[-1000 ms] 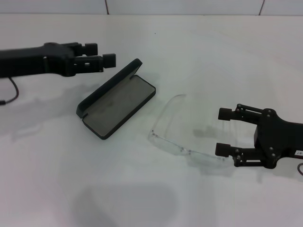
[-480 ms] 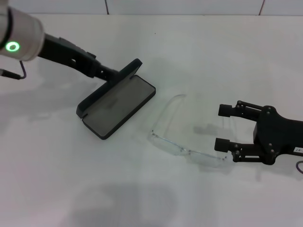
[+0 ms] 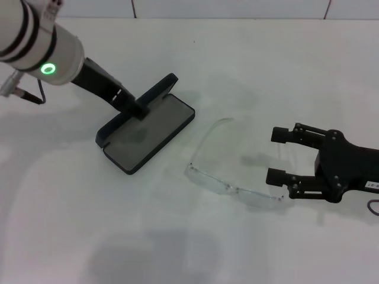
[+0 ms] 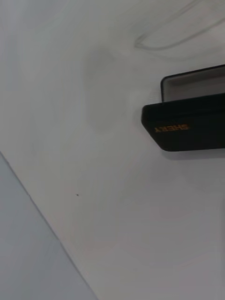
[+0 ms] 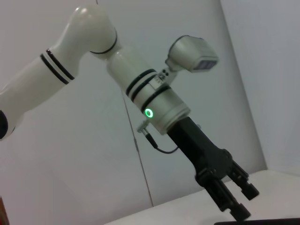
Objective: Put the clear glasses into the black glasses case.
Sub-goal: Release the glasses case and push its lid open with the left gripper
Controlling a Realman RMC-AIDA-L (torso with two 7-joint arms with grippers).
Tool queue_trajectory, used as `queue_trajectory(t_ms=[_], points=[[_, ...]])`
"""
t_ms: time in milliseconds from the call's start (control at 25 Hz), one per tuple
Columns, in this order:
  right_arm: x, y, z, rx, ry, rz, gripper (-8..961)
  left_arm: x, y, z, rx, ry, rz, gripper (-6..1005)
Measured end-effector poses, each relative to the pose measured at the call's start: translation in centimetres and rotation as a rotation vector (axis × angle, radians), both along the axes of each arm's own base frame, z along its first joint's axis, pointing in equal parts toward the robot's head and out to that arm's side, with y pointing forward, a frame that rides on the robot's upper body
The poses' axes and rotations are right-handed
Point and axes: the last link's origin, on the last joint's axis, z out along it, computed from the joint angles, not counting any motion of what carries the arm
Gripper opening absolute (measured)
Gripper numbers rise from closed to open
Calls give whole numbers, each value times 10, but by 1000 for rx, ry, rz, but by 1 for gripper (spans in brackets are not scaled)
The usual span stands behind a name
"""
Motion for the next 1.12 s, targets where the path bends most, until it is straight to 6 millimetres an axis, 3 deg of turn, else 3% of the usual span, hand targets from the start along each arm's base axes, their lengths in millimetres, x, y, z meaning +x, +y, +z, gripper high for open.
queue_trajectory(t_ms=[480, 1120], points=[[-1, 0, -2, -7, -4, 5, 849, -12, 13, -26, 4, 18, 7, 843], [2, 0, -4, -9, -6, -16, 848, -11, 18, -34, 1, 47, 24, 790]])
